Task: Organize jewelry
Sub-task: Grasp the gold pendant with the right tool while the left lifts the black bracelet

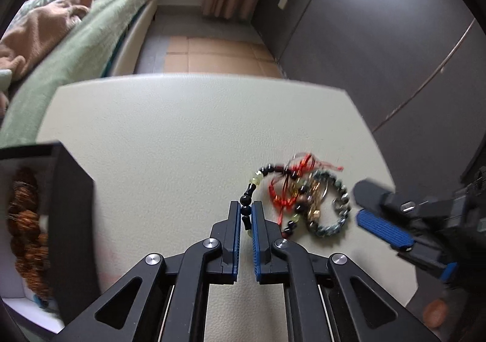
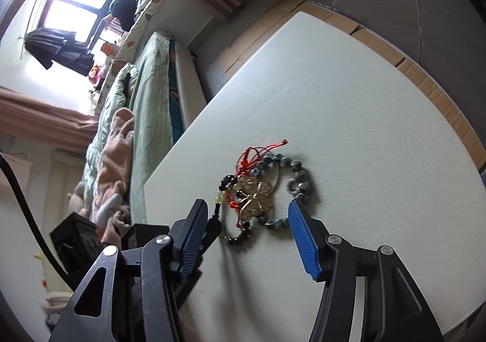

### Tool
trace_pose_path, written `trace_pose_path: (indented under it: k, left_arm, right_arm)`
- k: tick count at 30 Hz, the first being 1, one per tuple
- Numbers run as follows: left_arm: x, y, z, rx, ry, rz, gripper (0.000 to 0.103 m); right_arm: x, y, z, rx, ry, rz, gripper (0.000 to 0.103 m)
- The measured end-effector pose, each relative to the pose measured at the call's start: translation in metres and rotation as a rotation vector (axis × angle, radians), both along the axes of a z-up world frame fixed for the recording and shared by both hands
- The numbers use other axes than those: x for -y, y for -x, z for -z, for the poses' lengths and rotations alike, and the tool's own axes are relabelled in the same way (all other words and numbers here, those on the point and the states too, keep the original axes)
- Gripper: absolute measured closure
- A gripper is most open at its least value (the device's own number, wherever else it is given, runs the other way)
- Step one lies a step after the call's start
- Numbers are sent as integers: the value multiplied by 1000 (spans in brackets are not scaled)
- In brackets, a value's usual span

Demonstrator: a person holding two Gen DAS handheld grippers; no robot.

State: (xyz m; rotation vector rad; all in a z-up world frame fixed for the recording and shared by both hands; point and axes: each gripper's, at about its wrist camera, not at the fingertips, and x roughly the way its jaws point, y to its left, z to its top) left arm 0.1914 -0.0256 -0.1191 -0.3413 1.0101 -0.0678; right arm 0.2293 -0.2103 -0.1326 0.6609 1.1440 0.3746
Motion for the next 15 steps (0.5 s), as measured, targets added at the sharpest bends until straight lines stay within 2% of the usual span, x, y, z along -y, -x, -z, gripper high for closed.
trace_pose_path:
  k: [1,8,10,15]
  left_arm:
    - [-4,2,-6,15,17,-3,96]
    - [-20,14,-32,77,90,-22,96]
    - [-22,16,-40,97,104,-20,97]
    - [-30,22,-53,126,136,-20,98]
  right_arm:
    - [-1,0,0,2,3,0,54]
    - [-15,-5,6,8,51,-16,56]
    - [-20,-5,6,13,76,-17,62]
    - [-33,-8,8,32,143,-33,62]
